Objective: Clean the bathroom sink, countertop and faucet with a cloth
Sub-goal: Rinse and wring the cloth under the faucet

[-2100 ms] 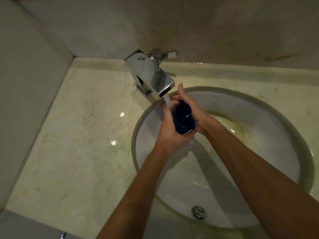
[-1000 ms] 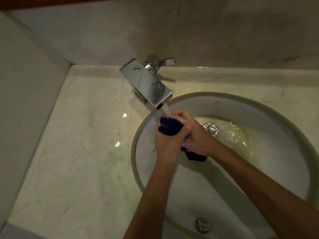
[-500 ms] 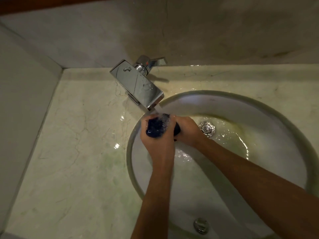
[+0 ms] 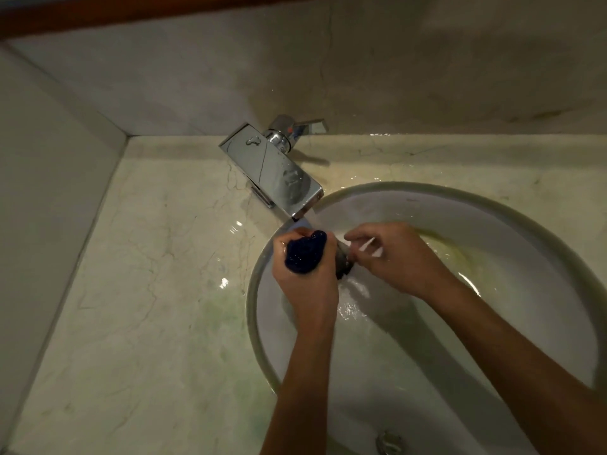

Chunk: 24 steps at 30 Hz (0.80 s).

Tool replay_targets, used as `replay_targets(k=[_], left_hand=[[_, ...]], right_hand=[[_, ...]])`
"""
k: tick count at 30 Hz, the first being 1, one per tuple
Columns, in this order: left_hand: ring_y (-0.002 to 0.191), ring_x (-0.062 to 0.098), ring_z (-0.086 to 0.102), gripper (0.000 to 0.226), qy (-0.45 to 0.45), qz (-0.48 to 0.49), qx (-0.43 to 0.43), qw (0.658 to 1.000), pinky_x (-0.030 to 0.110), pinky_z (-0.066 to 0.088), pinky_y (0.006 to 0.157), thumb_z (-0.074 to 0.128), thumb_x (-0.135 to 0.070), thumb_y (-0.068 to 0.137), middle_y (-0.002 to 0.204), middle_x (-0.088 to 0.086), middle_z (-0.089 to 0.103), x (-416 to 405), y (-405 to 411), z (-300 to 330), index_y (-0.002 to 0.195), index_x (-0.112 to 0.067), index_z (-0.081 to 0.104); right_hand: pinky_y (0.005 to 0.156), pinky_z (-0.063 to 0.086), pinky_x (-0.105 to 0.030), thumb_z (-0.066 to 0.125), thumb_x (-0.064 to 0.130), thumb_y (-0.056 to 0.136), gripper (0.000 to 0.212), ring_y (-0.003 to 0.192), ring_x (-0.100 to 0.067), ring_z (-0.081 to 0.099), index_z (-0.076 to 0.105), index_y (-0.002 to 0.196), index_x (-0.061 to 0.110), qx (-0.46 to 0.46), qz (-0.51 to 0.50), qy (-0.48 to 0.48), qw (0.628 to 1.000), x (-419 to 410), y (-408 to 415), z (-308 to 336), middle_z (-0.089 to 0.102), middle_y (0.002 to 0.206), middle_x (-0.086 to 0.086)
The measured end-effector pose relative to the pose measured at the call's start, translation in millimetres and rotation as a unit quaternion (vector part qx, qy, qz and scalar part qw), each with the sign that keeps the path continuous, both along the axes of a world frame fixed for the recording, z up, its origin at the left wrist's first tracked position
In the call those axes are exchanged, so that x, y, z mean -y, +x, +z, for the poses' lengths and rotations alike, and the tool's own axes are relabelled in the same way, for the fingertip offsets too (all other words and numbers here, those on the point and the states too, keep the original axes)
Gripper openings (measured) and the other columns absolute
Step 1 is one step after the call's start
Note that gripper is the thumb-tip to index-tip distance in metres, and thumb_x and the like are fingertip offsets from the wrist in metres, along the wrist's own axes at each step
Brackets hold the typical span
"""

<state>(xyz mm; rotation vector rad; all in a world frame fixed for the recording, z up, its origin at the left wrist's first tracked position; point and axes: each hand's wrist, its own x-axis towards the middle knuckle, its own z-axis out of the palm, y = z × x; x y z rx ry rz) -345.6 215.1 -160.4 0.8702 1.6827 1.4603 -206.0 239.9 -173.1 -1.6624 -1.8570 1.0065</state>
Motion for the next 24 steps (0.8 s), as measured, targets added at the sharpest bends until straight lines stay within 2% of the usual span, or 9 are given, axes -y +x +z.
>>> replay_targets(k=[2, 5, 7, 11, 14, 16, 19, 21, 24], left_hand=[[0.074, 0.002, 0.061, 0.033, -0.009, -0.003, 0.009, 1.0, 0.022, 0.054, 0.074, 0.082, 0.003, 0.078, 0.076, -0.014, 0.064, -2, 0, 2, 0.084, -0.019, 0.057], [0.077, 0.007, 0.061, 0.033, -0.019, -0.003, 0.023, 1.0, 0.026, 0.056, 0.077, 0.083, 0.001, 0.076, 0.08, -0.009, 0.063, -5, 1, 7, 0.088, -0.02, 0.06], [0.076, 0.008, 0.061, 0.033, -0.021, -0.004, 0.031, 0.999, 0.027, 0.056, 0.076, 0.082, 0.0, 0.074, 0.08, -0.008, 0.062, -6, 2, 10, 0.087, -0.021, 0.06], [0.076, 0.009, 0.06, 0.029, -0.021, -0.003, 0.037, 0.999, 0.034, 0.057, 0.076, 0.082, -0.011, 0.067, 0.079, -0.007, 0.063, -7, 0, 11, 0.084, -0.022, 0.06], [0.076, 0.008, 0.061, 0.031, -0.034, -0.007, 0.037, 0.999, 0.034, 0.057, 0.078, 0.084, -0.005, 0.071, 0.078, -0.008, 0.064, -7, -1, 12, 0.084, -0.022, 0.061], [0.076, 0.008, 0.061, 0.032, -0.038, -0.015, 0.037, 0.998, 0.034, 0.057, 0.079, 0.083, 0.001, 0.075, 0.078, -0.007, 0.063, -7, -2, 12, 0.083, -0.021, 0.061], [0.075, 0.008, 0.061, 0.029, -0.049, -0.017, 0.047, 0.998, 0.036, 0.056, 0.078, 0.084, -0.002, 0.073, 0.076, -0.009, 0.063, -6, -5, 12, 0.083, -0.02, 0.062], [0.075, 0.009, 0.062, 0.027, -0.047, -0.023, 0.063, 0.997, 0.033, 0.055, 0.075, 0.084, -0.01, 0.068, 0.075, -0.008, 0.064, -5, -6, 15, 0.082, -0.018, 0.063], [0.079, 0.014, 0.065, 0.026, -0.048, -0.053, 0.093, 0.993, 0.032, 0.055, 0.075, 0.083, -0.018, 0.063, 0.079, -0.003, 0.067, -2, -9, 21, 0.083, -0.016, 0.066]], right_hand=[[0.068, 0.057, -0.024, 0.07, 0.015, 0.091, 0.016, 0.065, -0.004, 0.067, 0.079, 0.104, 0.02, -0.075, -0.07, 0.021, 0.994, 4, 1, 33, 0.074, 0.079, 0.011], [0.061, 0.055, -0.024, 0.066, 0.01, 0.094, 0.021, 0.054, -0.018, 0.064, 0.074, 0.111, 0.019, -0.213, -0.122, 0.016, 0.969, -4, -8, 70, 0.072, 0.069, 0.001], [0.059, 0.049, -0.017, 0.064, 0.008, 0.094, 0.03, 0.046, -0.008, 0.059, 0.069, 0.122, 0.018, -0.259, -0.127, 0.018, 0.957, -14, -16, 83, 0.071, 0.066, -0.006], [0.078, 0.047, -0.014, 0.064, 0.009, 0.094, 0.05, 0.057, 0.0, 0.064, 0.056, 0.142, 0.018, -0.281, -0.15, 0.012, 0.948, -35, -31, 90, 0.071, 0.065, -0.008], [0.079, 0.046, -0.022, 0.065, 0.014, 0.094, 0.062, 0.061, 0.002, 0.063, 0.043, 0.152, 0.022, -0.294, -0.134, -0.006, 0.946, -46, -37, 91, 0.073, 0.069, 0.0], [0.082, 0.047, -0.019, 0.065, 0.017, 0.095, 0.063, 0.066, 0.003, 0.065, 0.043, 0.152, 0.024, -0.292, -0.122, -0.015, 0.949, -51, -39, 94, 0.072, 0.068, 0.004], [0.069, 0.048, -0.008, 0.063, 0.017, 0.095, 0.051, 0.061, -0.002, 0.063, 0.052, 0.144, 0.025, -0.298, -0.129, -0.015, 0.946, -54, -39, 96, 0.065, 0.056, 0.004], [0.058, 0.045, -0.01, 0.061, 0.013, 0.095, 0.042, 0.051, -0.004, 0.056, 0.06, 0.136, 0.023, -0.311, -0.127, -0.012, 0.942, -50, -38, 96, 0.06, 0.051, 0.003], [0.058, 0.043, -0.011, 0.06, 0.007, 0.096, 0.038, 0.051, -0.005, 0.054, 0.064, 0.132, 0.019, -0.321, -0.103, -0.002, 0.941, -39, -33, 92, 0.061, 0.06, -0.007]])
